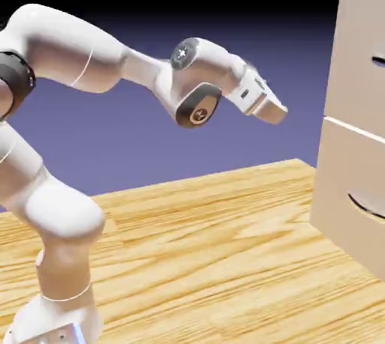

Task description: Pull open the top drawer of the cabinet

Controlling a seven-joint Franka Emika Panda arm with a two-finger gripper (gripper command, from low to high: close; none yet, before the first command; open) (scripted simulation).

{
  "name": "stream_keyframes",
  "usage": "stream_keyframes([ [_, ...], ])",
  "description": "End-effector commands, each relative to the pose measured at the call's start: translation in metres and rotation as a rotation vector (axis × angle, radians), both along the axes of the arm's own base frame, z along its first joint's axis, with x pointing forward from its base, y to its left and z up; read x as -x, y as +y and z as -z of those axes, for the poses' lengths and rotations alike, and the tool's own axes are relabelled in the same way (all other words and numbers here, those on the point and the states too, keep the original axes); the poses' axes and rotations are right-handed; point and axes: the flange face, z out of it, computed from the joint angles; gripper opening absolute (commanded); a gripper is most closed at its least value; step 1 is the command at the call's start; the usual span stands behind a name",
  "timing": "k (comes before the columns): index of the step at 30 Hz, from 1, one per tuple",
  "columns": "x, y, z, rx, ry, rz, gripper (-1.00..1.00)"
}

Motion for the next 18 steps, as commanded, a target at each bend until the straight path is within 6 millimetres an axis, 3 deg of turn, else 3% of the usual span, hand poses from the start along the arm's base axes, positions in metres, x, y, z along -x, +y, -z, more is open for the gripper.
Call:
stream_keyframes([
  [1,-0.004,-0.003,-0.005,-0.035,-0.011,0.008,1.0],
  [9,-0.039,-0.029,-0.03,-0.307,-0.077,0.082,1.0],
  [18,-0.084,-0.056,-0.036,-0.576,-0.118,0.178,1.0],
])
